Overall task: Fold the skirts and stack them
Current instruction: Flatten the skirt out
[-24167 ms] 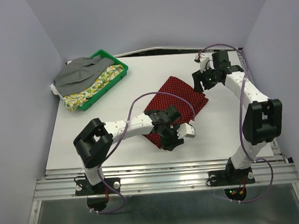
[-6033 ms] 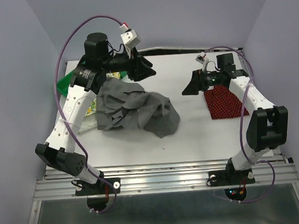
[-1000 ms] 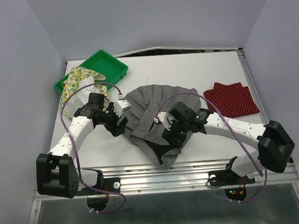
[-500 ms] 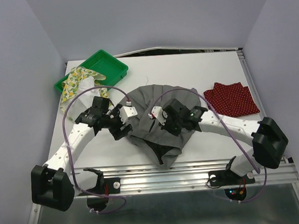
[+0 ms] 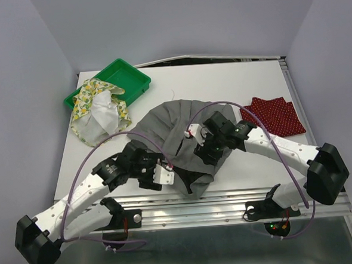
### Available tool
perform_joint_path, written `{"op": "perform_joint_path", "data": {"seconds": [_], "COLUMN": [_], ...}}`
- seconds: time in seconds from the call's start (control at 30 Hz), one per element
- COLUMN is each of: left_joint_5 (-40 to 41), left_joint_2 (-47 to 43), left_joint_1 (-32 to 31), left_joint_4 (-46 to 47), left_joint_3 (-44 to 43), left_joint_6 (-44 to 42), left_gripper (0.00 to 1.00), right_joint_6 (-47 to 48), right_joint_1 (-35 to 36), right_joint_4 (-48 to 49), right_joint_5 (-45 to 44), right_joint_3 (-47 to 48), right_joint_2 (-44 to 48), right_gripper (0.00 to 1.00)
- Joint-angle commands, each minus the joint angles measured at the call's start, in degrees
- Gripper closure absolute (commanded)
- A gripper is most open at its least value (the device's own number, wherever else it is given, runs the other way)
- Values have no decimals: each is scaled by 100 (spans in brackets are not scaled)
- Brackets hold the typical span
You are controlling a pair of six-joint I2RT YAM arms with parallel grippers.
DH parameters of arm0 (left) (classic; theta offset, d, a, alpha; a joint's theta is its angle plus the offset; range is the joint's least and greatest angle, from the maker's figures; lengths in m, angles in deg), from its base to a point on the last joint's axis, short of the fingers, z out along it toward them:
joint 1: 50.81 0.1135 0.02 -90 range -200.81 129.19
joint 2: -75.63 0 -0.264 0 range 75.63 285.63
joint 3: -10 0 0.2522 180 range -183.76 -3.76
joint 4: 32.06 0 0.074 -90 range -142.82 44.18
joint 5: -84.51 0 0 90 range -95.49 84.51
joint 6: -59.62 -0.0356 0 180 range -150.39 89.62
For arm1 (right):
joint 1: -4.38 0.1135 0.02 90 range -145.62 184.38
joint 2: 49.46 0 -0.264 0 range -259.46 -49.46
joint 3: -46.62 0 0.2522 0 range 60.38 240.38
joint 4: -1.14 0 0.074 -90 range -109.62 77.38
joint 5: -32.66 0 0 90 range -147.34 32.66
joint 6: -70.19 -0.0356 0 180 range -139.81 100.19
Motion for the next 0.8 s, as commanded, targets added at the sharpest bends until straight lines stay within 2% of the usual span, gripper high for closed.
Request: {"op": "perform_joint_path", "data": {"seconds": [0.0,0.13,0.37,0.57,0.77], "left_joint_5": [612,869,1080,1194,1142], "left_joint_2": [-241,14,427,884,1007], "left_joint_1": [-877,-1537,-2337,-2496,-2574], "left_joint_4": [637,1033,1570,1808,1896], "left_joint_3": [425,592,654,557,557], "left_joint_6": [-203,-71,157,448,544], "left_gripper": [16,17,19,23,24], "right_joint_6": [-45,-116,-221,-300,-195], "right_joint_1": [16,200,305,586,929], "right_joint_4": [-282,-142,78,-10,104], "right_joint_5": [454,200,-153,-64,-626], "right_joint_3": [-148,-297,-420,-516,-666], "right_joint_2": [60,-45,-335,-151,-133], "right_gripper": [38,33,35,32,29]}}
